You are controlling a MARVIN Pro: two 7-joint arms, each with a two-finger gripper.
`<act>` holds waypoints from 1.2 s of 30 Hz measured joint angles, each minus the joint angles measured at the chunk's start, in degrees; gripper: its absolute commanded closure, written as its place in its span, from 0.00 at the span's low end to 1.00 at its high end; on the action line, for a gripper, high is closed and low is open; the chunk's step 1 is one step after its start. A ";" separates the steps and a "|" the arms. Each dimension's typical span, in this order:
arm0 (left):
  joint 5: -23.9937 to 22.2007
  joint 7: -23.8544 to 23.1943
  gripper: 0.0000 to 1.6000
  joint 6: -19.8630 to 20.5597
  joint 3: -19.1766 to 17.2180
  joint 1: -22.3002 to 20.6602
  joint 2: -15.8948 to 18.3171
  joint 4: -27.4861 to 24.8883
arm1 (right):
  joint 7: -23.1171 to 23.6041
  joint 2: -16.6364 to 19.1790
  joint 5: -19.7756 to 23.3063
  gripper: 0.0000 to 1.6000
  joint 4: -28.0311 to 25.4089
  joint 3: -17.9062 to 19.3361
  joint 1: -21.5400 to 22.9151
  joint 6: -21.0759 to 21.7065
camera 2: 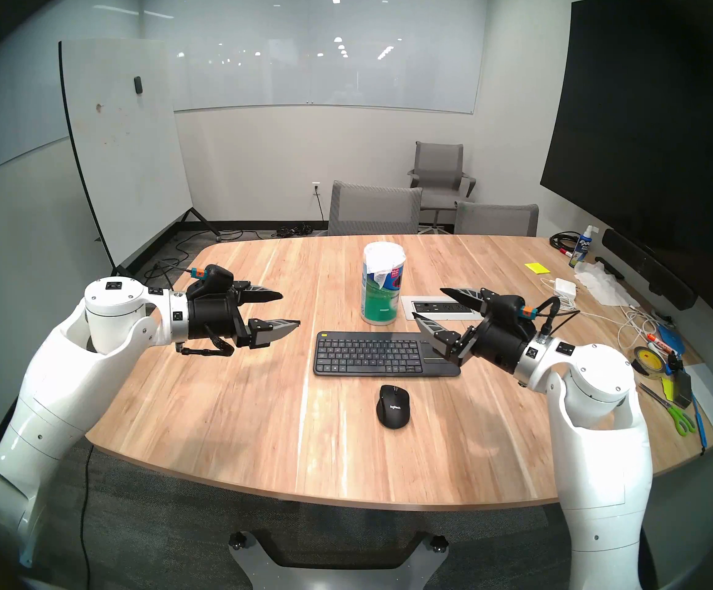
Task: Wipe the keyboards and mice with a disinfecting wipe, then set the wipe down
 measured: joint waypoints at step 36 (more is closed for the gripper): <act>0.00 0.00 0.00 0.00 0.00 0.00 0.00 0.00 | -14.31 -5.02 -16.18 0.00 9.87 -13.76 10.86 6.59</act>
